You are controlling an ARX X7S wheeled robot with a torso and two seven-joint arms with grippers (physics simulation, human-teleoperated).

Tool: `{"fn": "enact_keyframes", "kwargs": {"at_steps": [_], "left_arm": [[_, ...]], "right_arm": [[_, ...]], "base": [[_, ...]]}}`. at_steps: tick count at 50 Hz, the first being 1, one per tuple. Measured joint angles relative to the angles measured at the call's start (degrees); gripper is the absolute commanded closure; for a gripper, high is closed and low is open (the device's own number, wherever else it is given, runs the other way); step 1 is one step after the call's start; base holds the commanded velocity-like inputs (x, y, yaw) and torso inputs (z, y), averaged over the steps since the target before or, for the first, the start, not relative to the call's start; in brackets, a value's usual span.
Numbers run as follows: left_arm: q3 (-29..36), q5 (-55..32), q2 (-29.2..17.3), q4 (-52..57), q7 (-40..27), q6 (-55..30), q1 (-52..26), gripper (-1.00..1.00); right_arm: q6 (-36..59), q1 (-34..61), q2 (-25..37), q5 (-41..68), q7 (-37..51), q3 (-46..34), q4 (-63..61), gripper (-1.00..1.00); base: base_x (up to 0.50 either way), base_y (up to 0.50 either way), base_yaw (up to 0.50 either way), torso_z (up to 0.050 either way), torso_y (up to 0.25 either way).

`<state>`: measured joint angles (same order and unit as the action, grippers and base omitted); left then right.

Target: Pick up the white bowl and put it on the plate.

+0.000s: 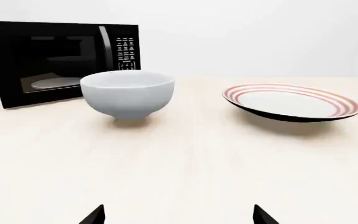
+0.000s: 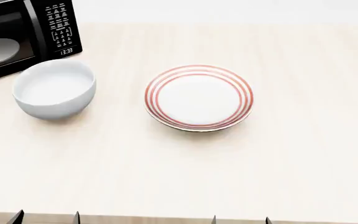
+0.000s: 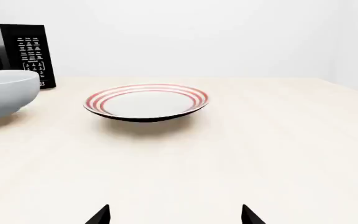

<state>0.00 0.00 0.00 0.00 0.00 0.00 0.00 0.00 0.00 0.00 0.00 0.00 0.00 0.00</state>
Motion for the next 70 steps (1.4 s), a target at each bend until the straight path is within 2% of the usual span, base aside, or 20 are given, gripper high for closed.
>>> {"fn": "enact_keyframes", "kwargs": {"at_steps": [21,31,53,62,70], "left_arm": [[3.0,-0.3,-2.2,0.4,-2.9,1.1,0.3,-1.00],[3.8,0.8,-3.5,2.2,-5.4,1.4,1.2,-1.00],[5.9,2.9,-7.2,27.9,-7.9,-4.2,7.5,-1.00],[6.2,3.0,-8.3,33.5,-8.6,-6.1,8.5,-1.00],[6.4,3.0,-9.0,35.6,-9.2,-6.6,8.9,-1.00]], "right_arm": [[0.2,-0.2,2.3,2.3,2.3,-3.1,-0.2,-1.00],[0.9,-1.5,3.6,0.1,4.6,-5.7,-3.6,-1.00],[6.4,-5.7,5.8,-4.1,9.1,-8.7,-28.2,-1.00],[6.8,-6.3,6.5,-4.7,10.6,-9.2,-32.2,-1.00],[6.6,-6.6,7.2,-4.5,11.4,-9.6,-33.5,-1.00]], "base": [[0.00,0.00,0.00,0.000,0.000],[0.00,0.00,0.00,0.000,0.000],[0.00,0.00,0.00,0.000,0.000],[0.05,0.00,0.00,0.000,0.000],[0.50,0.00,0.00,0.000,0.000]]}}
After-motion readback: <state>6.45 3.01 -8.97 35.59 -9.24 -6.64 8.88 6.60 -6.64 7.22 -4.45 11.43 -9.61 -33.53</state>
